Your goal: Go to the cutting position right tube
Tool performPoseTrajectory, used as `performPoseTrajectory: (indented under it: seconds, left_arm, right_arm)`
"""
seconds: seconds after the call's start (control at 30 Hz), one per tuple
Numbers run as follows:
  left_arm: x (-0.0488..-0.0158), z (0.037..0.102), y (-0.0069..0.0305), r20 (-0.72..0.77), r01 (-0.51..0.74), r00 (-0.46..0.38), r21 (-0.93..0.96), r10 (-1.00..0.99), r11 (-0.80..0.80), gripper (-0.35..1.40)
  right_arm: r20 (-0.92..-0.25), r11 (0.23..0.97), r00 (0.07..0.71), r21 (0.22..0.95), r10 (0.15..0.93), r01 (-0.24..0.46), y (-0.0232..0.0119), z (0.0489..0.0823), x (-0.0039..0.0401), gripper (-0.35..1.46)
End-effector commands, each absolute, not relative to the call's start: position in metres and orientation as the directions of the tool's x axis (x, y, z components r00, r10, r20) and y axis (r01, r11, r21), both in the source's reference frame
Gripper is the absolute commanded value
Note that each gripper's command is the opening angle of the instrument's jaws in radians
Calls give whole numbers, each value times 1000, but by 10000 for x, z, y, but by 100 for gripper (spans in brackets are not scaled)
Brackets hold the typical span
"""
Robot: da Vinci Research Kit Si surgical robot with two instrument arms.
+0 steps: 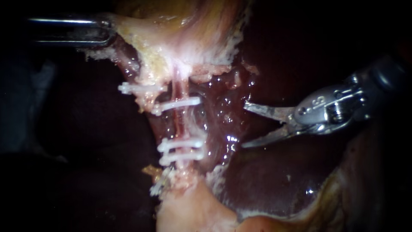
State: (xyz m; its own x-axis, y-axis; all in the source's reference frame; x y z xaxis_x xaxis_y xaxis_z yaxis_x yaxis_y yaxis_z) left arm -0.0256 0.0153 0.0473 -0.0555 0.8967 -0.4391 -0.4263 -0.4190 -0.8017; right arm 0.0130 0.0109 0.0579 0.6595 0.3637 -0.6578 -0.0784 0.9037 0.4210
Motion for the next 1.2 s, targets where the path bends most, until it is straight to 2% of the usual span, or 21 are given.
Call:
performPoseTrajectory:
  seconds: [0.03, 0.43, 0.73, 1.1, 1.2]
  left_arm:
    - [-256, 474, 153, -440, -428, -56, -801, 896, -419, -35]
    - [-256, 474, 152, -440, -428, -55, -801, 896, -419, -35]
    - [-257, 474, 152, -440, -428, -55, -800, 896, -420, -35]
    - [-257, 475, 152, -440, -428, -55, -800, 896, -420, -35]
    - [-257, 475, 152, -440, -428, -55, -800, 896, -420, -35]
  right_arm:
    - [-662, 893, 642, 443, 386, -80, 107, 582, 135, 138]
    - [-673, 833, 556, 550, 487, -64, 98, 620, 194, 138]
    - [-682, 809, 524, 588, 511, -25, 104, 635, 222, 134]
    - [-733, 779, 427, 619, 529, 97, 106, 637, 244, 128]
    - [-739, 774, 421, 621, 526, 122, 106, 638, 253, 126]
